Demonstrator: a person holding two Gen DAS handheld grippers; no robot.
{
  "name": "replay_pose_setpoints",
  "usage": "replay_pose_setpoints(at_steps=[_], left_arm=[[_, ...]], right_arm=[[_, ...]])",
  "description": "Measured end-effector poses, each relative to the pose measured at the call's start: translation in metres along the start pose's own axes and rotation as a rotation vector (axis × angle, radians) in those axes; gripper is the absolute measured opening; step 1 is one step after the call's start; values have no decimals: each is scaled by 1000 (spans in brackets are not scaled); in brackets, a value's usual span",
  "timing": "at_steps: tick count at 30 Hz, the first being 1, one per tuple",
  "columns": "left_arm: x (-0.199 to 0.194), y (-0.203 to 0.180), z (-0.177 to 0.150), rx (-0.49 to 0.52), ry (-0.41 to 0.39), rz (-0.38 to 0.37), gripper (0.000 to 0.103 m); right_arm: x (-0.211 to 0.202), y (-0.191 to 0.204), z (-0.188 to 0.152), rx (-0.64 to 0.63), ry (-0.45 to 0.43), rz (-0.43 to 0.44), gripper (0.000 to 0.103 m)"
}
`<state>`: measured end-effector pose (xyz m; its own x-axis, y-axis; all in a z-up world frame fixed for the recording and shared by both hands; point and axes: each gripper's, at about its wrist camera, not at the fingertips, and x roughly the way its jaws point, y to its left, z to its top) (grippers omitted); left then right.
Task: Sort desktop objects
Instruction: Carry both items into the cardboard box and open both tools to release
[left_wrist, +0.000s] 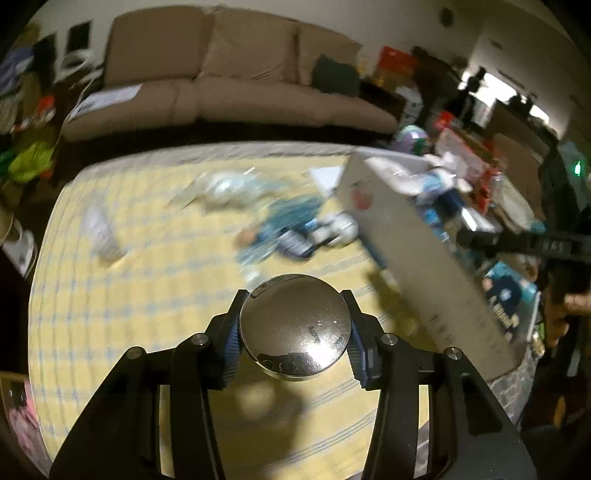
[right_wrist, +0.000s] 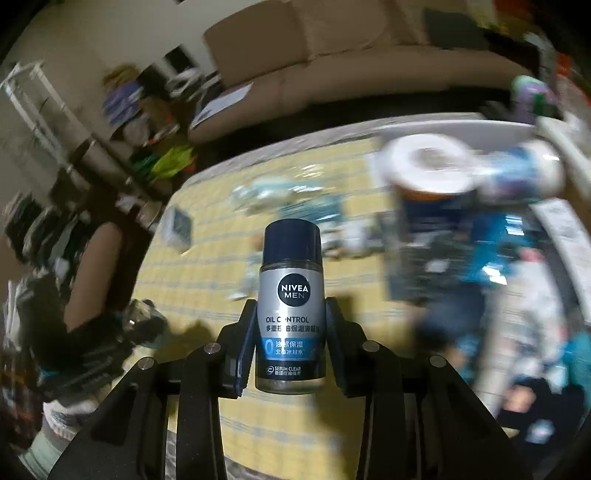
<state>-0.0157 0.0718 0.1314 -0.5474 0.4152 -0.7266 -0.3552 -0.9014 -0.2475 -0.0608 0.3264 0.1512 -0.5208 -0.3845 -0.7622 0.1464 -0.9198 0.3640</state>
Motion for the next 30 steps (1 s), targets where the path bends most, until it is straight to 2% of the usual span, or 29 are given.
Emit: replay_pose_setpoints(at_steps=[4, 9, 13, 16, 19, 25, 30], left_arm=[[19, -59, 43, 44, -6, -45, 45], [67, -121, 84, 84, -3, -75, 45], [108, -154, 93, 126, 21, -55, 45], [137, -173, 91, 170, 48, -12, 45], [160, -187, 86, 217, 67, 33, 45], [172, -183, 78, 221, 60, 82, 45], [168, -183, 78, 214, 52, 59, 46]], right_arm=[[-30, -46, -8, 69, -43, -14, 35], [-37, -88, -16, 152, -56, 14, 35], [-33, -109, -21, 209, -64, 61, 35], [-32, -123, -23, 233, -75, 83, 35], [-32, -135, -16, 223, -81, 81, 35], [-21, -150, 13, 153, -63, -10, 35], [4, -139, 39, 36, -11, -104, 35]])
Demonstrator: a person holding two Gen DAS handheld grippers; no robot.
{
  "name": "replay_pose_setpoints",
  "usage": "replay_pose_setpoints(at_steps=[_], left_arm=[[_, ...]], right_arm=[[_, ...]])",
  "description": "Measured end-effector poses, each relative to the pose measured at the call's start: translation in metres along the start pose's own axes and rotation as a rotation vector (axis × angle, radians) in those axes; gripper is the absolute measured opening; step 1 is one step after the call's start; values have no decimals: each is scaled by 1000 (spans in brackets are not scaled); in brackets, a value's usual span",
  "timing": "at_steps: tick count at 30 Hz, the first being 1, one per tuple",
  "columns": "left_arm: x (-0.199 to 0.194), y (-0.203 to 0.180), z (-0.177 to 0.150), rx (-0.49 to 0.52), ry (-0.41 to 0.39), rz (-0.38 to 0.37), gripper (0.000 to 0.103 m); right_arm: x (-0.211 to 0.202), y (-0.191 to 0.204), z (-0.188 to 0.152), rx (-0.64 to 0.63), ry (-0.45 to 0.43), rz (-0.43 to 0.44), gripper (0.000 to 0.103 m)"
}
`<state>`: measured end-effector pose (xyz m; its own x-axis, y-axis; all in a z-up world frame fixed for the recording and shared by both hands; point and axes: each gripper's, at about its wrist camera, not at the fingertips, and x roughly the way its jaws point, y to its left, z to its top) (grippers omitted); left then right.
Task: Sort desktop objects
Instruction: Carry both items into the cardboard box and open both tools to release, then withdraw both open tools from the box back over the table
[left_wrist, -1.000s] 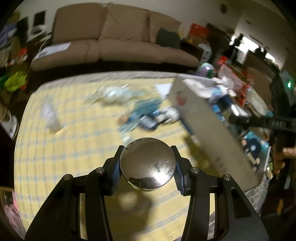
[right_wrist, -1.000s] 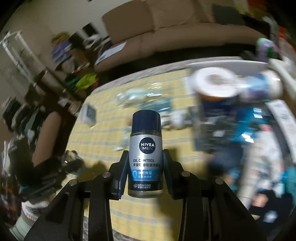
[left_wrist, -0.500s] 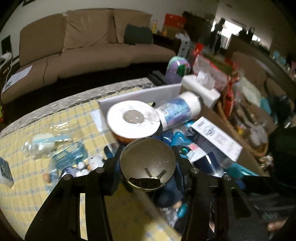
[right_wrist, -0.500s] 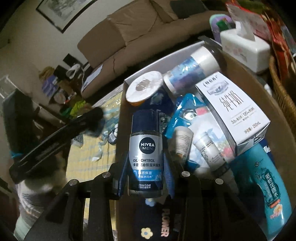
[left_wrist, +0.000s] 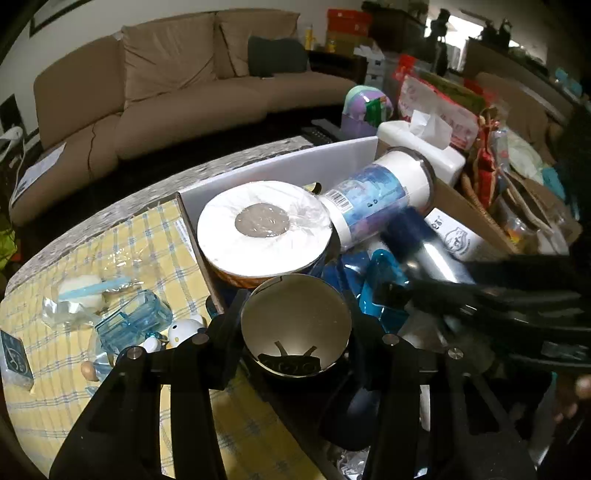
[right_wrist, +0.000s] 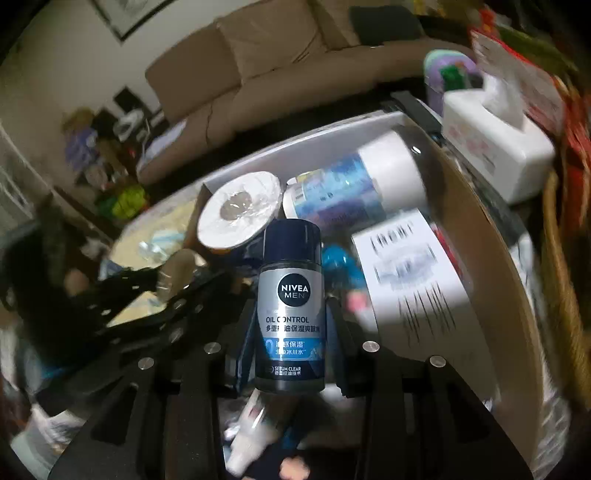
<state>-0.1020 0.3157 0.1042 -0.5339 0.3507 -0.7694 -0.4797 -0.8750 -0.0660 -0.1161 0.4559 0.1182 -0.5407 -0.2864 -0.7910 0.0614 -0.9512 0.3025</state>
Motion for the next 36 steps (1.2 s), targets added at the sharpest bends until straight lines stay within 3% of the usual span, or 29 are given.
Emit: replay_pose_setpoints(at_steps=[3, 7, 14, 21, 27, 30, 36], left_arm=[[-4, 1, 2, -7, -20, -12, 55], [-8, 3, 3, -14, -21, -16, 56], [-41, 34, 0, -79, -47, -29, 56], [-73, 70, -10, -110, -68, 8, 58], [-97, 111, -46, -170, -66, 37, 65], [-104, 134, -68, -200, -50, 67, 65], [-125, 177, -101, -263, -47, 90, 68]], right_arm=[[10, 5, 9, -6, 10, -16, 35], [28, -7, 12, 132, 19, 55, 35], [44, 10, 13, 87, 33, -39, 37], [16, 10, 15, 120, -16, -20, 39], [-9, 27, 7, 71, -33, -33, 42], [-17, 45, 1, 24, -41, -26, 50], [-27, 88, -16, -27, -53, 41, 59]])
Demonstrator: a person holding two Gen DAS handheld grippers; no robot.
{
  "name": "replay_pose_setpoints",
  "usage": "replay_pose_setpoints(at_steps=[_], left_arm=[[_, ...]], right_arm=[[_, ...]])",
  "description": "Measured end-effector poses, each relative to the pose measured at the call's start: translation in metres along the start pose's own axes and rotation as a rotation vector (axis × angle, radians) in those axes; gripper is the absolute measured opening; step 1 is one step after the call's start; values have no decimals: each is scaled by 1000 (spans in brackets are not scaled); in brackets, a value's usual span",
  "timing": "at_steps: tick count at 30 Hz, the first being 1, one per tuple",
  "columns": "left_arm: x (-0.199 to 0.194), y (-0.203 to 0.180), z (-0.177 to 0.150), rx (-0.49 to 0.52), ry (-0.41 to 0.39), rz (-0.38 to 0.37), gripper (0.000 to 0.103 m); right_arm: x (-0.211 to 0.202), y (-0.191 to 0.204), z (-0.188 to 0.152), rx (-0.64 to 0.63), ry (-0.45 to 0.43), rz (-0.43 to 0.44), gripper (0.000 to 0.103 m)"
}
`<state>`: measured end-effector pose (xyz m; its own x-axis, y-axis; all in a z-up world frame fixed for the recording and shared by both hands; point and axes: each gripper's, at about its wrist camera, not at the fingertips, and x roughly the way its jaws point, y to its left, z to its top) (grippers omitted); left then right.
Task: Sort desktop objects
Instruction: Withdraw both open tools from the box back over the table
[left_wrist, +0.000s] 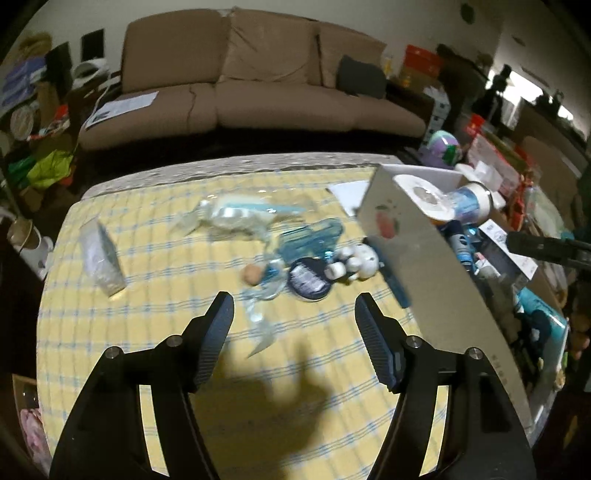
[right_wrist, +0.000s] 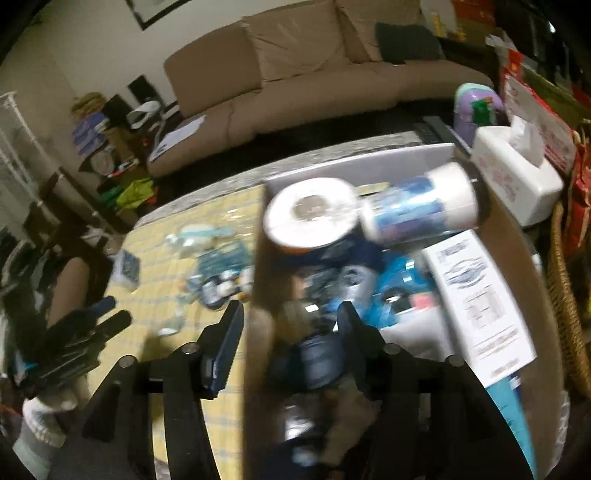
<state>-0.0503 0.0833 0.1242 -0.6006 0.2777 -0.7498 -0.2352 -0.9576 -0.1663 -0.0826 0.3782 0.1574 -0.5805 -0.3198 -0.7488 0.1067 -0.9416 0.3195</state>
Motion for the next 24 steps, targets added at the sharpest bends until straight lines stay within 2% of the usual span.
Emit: replay_pose_setpoints(at_steps=[4, 7, 11, 18, 24], left_arm=[[-14, 22, -5, -42, -26, -13, 93], [-22, 37, -10, -67, -36, -42, 103], [-25, 48, -17, -48, -32, -10, 103], [-7, 53, -41, 15, 25, 31, 103], [-6, 95, -51, -14, 2, 81, 103]], right_arm=[[1, 27, -5, -27, -6, 40, 82], [4, 47, -6, -48, -12, 48, 90], [8, 73, -13, -63, -36, 92, 101], [32, 107, -26, -96, -6, 123, 101], [70, 130, -31, -133, 25, 114, 101]])
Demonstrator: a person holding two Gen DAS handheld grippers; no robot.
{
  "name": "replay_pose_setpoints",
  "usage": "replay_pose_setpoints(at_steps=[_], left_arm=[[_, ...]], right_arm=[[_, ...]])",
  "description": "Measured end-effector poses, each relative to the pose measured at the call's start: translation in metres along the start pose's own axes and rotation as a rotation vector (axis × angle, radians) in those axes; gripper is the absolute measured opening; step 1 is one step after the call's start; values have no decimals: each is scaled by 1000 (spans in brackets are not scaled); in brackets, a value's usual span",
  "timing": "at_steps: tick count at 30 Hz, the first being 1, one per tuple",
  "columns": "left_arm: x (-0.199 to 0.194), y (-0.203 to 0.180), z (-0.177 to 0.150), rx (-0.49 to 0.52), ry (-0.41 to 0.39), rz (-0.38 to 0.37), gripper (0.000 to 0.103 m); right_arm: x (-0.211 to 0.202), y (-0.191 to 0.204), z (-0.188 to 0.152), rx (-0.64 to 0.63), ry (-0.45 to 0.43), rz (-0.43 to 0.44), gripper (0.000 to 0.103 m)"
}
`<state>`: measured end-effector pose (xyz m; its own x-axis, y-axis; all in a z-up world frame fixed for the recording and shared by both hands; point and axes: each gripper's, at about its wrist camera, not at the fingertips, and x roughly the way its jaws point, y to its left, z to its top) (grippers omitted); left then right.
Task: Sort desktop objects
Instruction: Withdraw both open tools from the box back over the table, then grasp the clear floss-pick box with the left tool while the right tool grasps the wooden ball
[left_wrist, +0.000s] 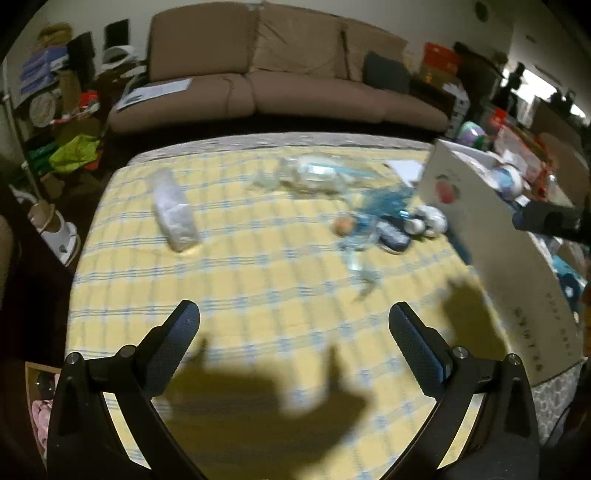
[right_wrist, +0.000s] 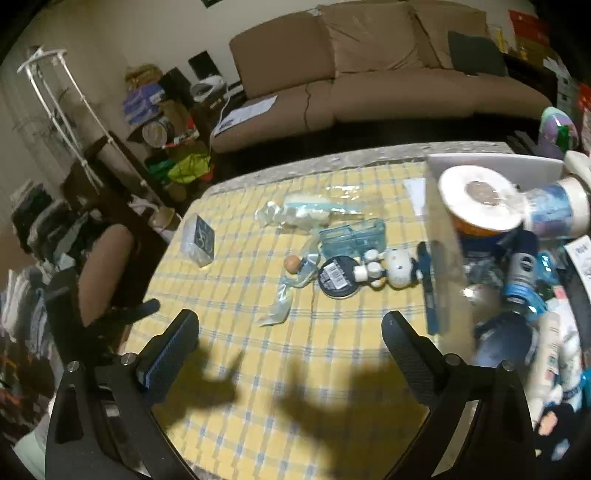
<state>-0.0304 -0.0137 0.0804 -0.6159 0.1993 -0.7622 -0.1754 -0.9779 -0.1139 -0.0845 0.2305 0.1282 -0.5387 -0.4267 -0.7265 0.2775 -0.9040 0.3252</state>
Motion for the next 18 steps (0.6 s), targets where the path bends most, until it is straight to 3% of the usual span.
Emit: replay_pose_setpoints(at_steps=[4, 6, 8, 10, 18], left_arm=[[3, 41, 4, -59, -28, 51, 102], [7, 61, 8, -85, -38, 82, 102], [14, 76, 12, -102, -47, 106, 102], [20, 89, 17, -122, -58, 111, 102], [72, 105, 52, -157, -66, 188, 102]], right_arm=[[30, 7, 3, -27, -2, -19, 100], [48, 12, 7, -60, -5, -53, 89], [65, 16, 10, -93, -1, -79, 65], [86, 18, 15, -123, 6, -90, 56], [142, 22, 34, -201, 19, -90, 56]])
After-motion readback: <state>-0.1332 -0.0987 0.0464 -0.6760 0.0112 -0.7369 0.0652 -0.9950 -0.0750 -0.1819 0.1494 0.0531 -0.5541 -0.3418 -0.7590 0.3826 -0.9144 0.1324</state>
